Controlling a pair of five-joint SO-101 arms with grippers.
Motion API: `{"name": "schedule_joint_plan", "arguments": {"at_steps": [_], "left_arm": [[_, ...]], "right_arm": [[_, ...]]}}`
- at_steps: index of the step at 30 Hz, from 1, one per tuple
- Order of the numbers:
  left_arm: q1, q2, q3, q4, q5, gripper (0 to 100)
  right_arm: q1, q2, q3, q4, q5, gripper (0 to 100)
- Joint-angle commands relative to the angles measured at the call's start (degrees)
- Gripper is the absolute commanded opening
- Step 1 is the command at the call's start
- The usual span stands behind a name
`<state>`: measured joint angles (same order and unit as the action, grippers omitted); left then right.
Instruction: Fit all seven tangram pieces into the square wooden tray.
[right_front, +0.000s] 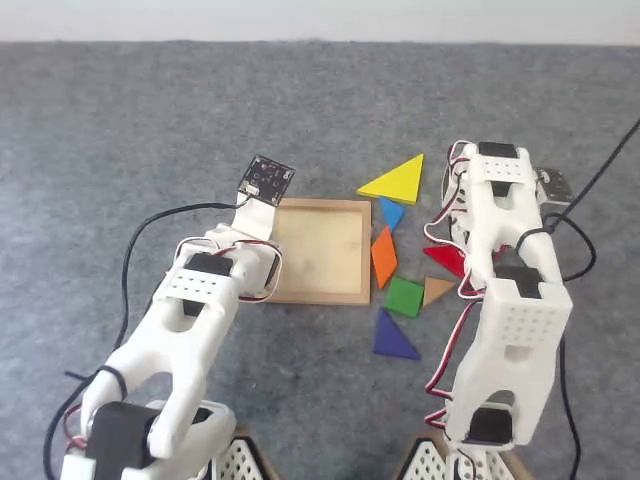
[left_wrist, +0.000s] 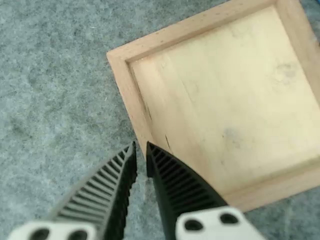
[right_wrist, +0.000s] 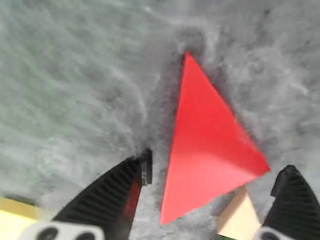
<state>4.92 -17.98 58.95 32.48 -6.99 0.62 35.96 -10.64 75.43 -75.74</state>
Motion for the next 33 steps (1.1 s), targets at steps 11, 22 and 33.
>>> {"name": "schedule_joint_plan", "arguments": {"at_steps": [11,22,33], "left_arm": [[-0.5,-3.1,-0.4,-1.2,0.5,4],[-0.5,-3.1,-0.4,-1.2,0.5,4],[-0.5,-3.1,-0.4,-1.2,0.4,4]], "right_arm": [[1.8,1.1,-1.1,-2.4,-2.5,37.3],[2.8,1.5,-1.1,-2.6,-2.5,37.2],[2.9,2.5,-1.1,-3.7,-0.7,25.8]]}}
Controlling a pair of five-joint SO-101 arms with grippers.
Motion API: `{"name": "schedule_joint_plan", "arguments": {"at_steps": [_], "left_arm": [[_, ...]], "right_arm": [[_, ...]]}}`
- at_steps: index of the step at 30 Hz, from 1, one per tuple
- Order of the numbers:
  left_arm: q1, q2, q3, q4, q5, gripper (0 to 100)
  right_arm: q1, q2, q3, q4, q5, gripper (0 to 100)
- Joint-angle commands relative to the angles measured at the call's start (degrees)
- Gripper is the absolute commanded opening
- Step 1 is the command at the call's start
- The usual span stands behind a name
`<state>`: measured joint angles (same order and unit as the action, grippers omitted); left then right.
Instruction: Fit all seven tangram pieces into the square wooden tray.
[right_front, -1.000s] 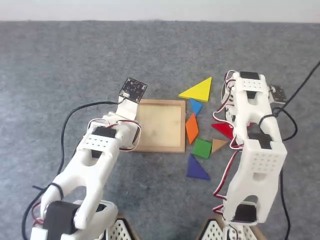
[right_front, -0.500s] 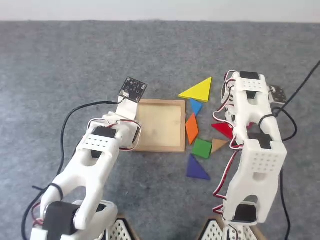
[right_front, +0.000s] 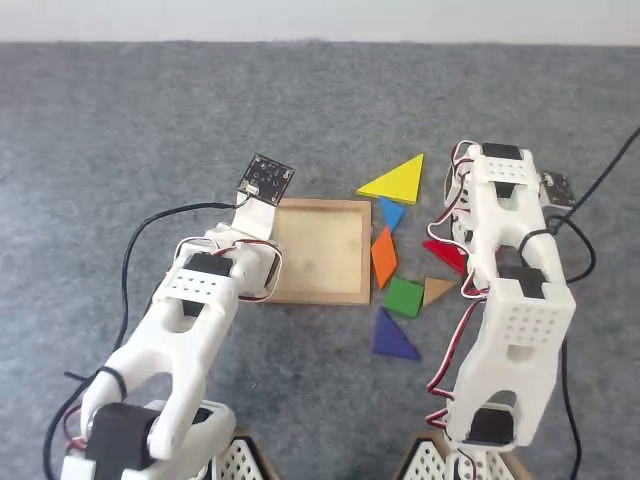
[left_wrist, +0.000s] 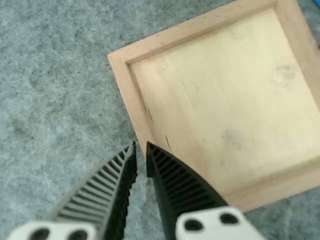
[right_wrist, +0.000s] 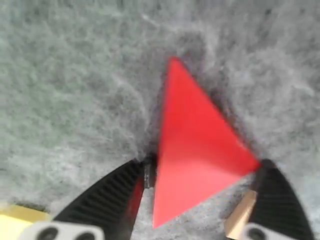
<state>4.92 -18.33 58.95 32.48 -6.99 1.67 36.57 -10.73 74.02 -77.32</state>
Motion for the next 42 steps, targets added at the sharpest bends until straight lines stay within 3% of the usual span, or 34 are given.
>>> {"name": "schedule_joint_plan", "arguments": {"at_steps": [1,23,29,38,42], "left_arm": [[-0.5,-2.7,-0.4,-1.2,0.4,4],[-0.5,-2.7,-0.4,-1.2,0.4,4],[-0.5,-2.7,-0.3,-1.2,0.4,4],[-0.5,-2.7,-0.3,-1.2,0.4,4],[-0.5,-2.7,-0.3,-1.2,0.4,4]], "right_arm": [[2.0,2.0,-1.0,-2.3,0.9,26.8],[4.4,-5.3,-0.7,2.9,3.9,30.3],[4.7,-5.8,-0.7,2.9,7.5,30.3],[5.1,-5.3,-0.7,2.9,21.4,30.3],[5.8,-5.2,-0.7,2.7,22.6,30.3]]}}
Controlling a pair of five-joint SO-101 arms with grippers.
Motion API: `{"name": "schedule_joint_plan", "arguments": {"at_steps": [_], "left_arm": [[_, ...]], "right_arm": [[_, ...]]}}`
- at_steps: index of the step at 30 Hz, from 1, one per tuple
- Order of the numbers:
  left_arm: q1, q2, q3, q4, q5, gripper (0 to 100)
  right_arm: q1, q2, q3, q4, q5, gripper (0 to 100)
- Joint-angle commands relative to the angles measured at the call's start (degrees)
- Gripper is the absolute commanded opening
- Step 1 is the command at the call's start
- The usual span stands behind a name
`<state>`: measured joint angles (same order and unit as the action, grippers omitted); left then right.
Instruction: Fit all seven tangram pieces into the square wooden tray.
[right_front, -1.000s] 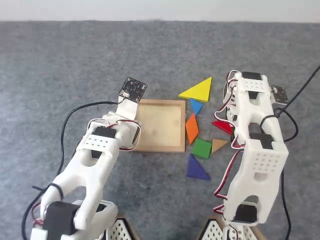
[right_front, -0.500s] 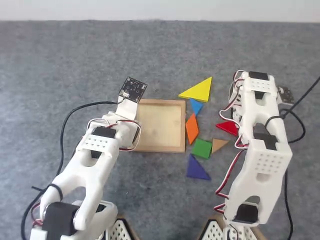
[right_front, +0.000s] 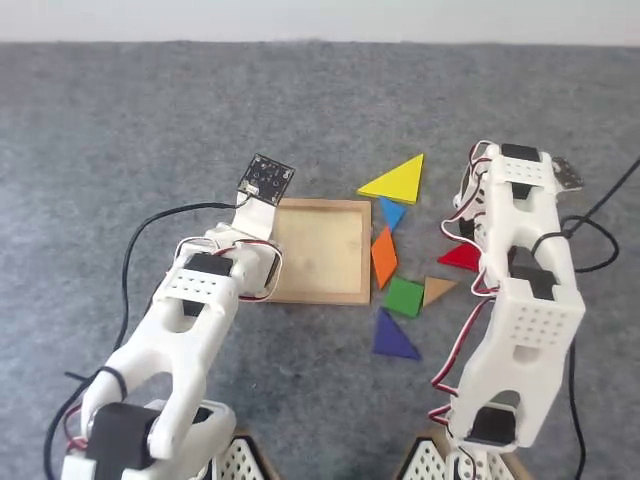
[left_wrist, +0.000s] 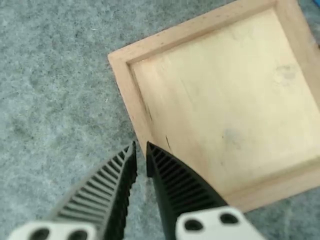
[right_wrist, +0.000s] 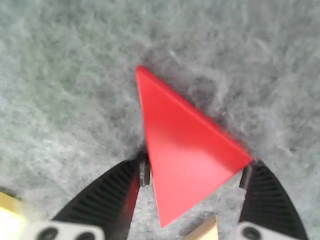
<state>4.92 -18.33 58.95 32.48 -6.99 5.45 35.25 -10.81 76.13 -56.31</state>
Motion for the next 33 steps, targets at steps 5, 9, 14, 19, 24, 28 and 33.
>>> {"name": "schedule_joint_plan", "arguments": {"at_steps": [5,9,14,19,24,28,33], "left_arm": [[-0.5,-2.7,-0.3,-1.2,0.4,4],[-0.5,-2.7,-0.3,-1.2,0.4,4],[-0.5,-2.7,-0.3,-1.2,0.4,4],[-0.4,-2.7,-0.3,-1.2,0.4,4],[-0.3,-2.7,-0.3,-1.2,0.4,4],[-0.4,-2.7,-0.3,-1.2,0.4,4],[-0.3,-2.7,-0.3,-1.2,0.4,4]], "right_arm": [[2.7,-3.9,-0.6,0.2,1.9,30.3],[2.7,-4.0,-0.6,0.7,6.2,30.3],[3.5,-4.5,-1.8,0.7,23.4,30.3],[5.1,-3.3,-6.0,0.7,32.3,30.3],[2.9,-1.3,-8.1,0.6,48.7,30.3],[1.5,-1.6,-8.8,0.7,61.6,30.3],[1.5,-1.8,-8.9,0.7,72.5,30.3]]}}
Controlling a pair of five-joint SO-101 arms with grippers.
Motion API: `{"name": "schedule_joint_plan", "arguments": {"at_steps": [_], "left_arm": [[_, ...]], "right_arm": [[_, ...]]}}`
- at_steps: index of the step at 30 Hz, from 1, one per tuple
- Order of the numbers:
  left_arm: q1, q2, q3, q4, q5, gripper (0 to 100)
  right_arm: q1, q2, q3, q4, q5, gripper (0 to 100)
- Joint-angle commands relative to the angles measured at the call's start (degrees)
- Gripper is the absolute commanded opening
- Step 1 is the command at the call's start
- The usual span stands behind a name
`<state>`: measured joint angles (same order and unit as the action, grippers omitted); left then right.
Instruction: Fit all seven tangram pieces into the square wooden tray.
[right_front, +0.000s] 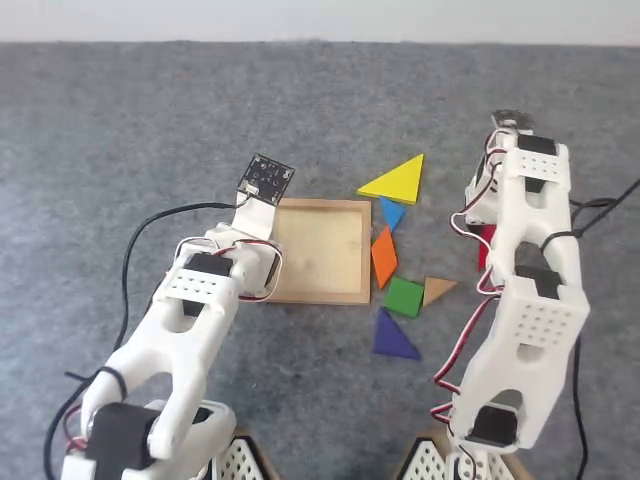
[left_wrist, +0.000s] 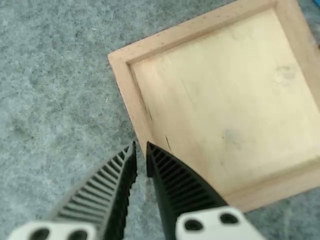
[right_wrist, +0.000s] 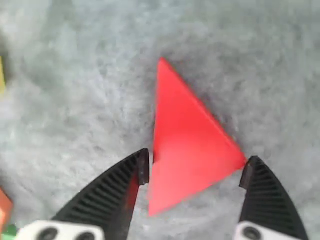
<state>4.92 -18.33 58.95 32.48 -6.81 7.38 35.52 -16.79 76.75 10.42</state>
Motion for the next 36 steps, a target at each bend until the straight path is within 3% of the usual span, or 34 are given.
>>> {"name": "schedule_joint_plan", "arguments": {"at_steps": [1,5,10,20,28,32,36], "left_arm": [[-0.3,-2.7,-0.3,-1.2,0.2,4],[-0.3,-2.7,-0.3,-1.2,0.2,4],[-0.3,-2.7,-0.3,-1.2,0.1,4],[-0.3,-2.7,-0.3,-1.2,0.1,4],[-0.3,-2.7,-0.3,-1.2,0.1,4],[-0.4,-2.7,-0.3,-1.2,0.1,4],[-0.4,-2.7,-0.3,-1.2,0.1,4]], "right_arm": [[-0.4,-1.9,-2.9,0.1,6.5,30.3],[-0.5,-2.0,-2.8,0.1,7.0,29.0],[-0.2,-2.0,-2.9,-0.2,6.9,19.0],[1.3,-1.6,-2.5,0.2,6.3,41.3],[-1.0,-4.9,-2.2,4.6,-8.2,42.1],[-4.2,-2.3,-1.9,0.1,-16.8,42.0],[-4.4,2.3,-5.5,-1.1,-16.3,42.0]]}}
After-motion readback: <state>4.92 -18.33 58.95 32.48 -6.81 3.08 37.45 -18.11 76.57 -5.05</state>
